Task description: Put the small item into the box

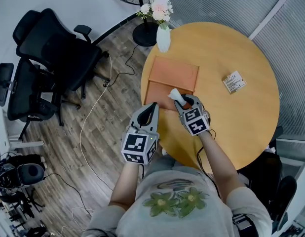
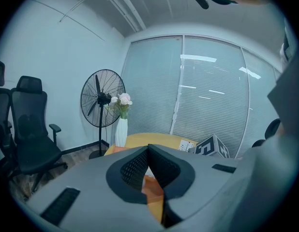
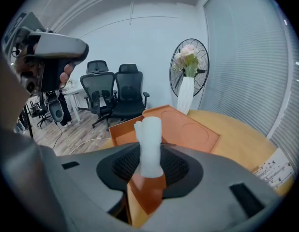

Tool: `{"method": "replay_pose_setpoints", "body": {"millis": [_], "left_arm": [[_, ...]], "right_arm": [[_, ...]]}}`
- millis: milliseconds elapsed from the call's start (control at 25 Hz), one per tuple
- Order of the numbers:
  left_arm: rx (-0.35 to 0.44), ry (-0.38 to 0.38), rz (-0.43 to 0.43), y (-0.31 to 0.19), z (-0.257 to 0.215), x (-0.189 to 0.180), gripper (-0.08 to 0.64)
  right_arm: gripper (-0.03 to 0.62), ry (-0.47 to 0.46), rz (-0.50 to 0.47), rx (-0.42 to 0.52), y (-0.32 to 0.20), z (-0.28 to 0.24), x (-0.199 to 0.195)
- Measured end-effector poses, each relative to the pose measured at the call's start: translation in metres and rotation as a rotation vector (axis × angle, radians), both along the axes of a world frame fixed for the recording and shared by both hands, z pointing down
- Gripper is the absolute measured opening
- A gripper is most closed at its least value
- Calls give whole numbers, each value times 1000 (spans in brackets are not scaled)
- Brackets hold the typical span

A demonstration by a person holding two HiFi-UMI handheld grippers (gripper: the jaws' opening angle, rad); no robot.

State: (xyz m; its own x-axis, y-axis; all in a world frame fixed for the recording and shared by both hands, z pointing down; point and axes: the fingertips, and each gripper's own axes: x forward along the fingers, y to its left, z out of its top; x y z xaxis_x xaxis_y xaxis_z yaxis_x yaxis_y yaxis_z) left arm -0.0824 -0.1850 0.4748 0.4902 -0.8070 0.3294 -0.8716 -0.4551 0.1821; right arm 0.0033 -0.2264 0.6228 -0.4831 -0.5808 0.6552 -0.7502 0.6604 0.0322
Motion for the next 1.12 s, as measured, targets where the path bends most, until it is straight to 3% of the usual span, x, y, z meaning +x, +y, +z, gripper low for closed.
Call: {"method": "replay_pose_setpoints", "body": {"millis": [1120], "left_arm": [[-26,-6,-2,-8,12,3,2]], "right_arm": [[140,132,-104,-86,-8,51,-8]]}}
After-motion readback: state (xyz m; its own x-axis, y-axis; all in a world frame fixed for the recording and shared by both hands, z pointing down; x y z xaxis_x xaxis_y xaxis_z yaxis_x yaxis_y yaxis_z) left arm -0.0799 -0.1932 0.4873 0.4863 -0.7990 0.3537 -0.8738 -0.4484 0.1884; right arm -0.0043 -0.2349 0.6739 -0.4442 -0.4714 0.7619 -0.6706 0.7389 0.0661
